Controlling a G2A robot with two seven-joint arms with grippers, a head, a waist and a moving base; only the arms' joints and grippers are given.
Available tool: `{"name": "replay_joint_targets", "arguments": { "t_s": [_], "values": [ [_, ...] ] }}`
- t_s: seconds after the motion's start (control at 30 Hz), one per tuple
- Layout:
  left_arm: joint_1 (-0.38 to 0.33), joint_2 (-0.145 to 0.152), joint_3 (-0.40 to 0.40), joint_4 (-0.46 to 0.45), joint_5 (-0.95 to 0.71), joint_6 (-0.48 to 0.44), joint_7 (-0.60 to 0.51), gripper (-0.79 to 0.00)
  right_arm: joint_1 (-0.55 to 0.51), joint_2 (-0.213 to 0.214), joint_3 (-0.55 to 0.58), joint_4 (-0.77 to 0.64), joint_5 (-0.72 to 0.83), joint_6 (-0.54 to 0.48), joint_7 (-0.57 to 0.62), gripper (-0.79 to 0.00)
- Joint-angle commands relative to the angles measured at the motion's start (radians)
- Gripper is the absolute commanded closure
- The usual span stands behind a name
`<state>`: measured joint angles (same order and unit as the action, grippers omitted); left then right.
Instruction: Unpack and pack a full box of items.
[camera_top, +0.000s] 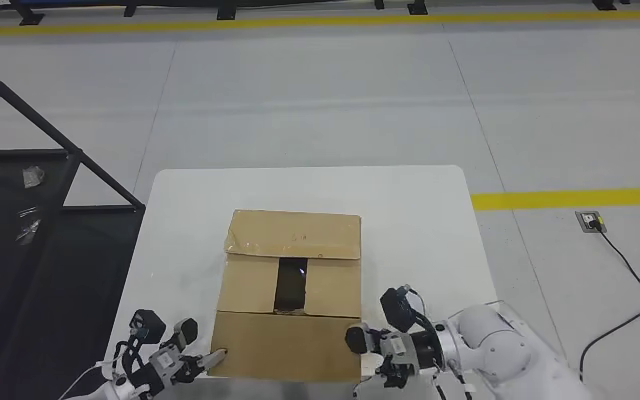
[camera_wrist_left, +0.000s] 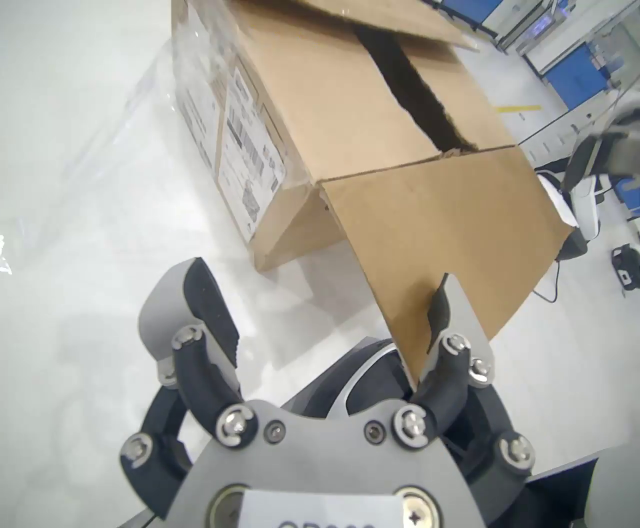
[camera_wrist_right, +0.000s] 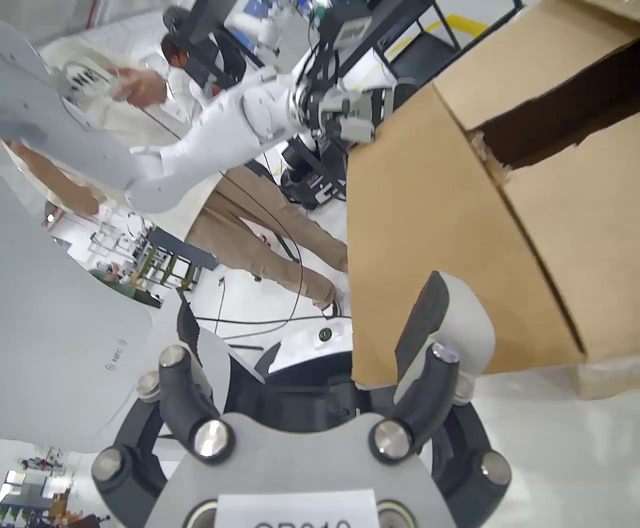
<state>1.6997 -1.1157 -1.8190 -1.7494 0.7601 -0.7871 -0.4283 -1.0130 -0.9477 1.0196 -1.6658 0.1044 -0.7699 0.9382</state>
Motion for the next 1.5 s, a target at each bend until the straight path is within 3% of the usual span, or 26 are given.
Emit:
{"name": "replay_joint_targets", "arguments": {
  "t_s": [0.0, 0.1, 0.53, 0.6, 0.83, 1.03, 1.1, 1.47],
  "values": [
    [-0.004, 0.000, 0.009, 0.004, 0.036, 0.015, 0.018, -0.785, 0.007, -0.006, 0.040, 0.021, 0.036, 0.177, -0.173, -0.785],
    [-0.012, 0.000, 0.021, 0.008, 0.047, 0.029, 0.032, -0.785, 0.010, -0.016, 0.044, 0.029, 0.134, 0.330, -0.259, -0.785],
    [-0.012, 0.000, 0.021, 0.008, 0.047, 0.029, 0.032, -0.785, 0.005, -0.016, 0.038, 0.016, 0.127, 0.335, -0.243, -0.785],
    [-0.012, 0.000, 0.021, 0.008, 0.047, 0.029, 0.032, -0.785, 0.005, -0.020, 0.028, 0.007, 0.181, 0.310, -0.210, -0.785],
    [-0.015, 0.002, 0.048, -0.023, 0.105, 0.057, 0.051, -0.785, 0.102, -0.054, -0.038, 0.157, 0.378, 0.303, -0.124, -0.785],
    [-0.023, 0.005, 0.063, -0.020, 0.116, 0.080, 0.066, -0.785, 0.199, -0.094, -0.102, 0.314, 0.491, 0.365, -0.100, -0.785],
    [-0.024, 0.005, 0.066, -0.016, 0.120, 0.085, 0.072, -0.785, 0.229, -0.107, -0.118, 0.366, 0.500, 0.390, -0.123, -0.785],
    [-0.031, 0.011, 0.076, -0.001, 0.134, 0.100, 0.092, -0.785, 0.311, -0.154, -0.179, 0.464, 0.554, 0.453, 0.010, -0.785]
  ]
}}
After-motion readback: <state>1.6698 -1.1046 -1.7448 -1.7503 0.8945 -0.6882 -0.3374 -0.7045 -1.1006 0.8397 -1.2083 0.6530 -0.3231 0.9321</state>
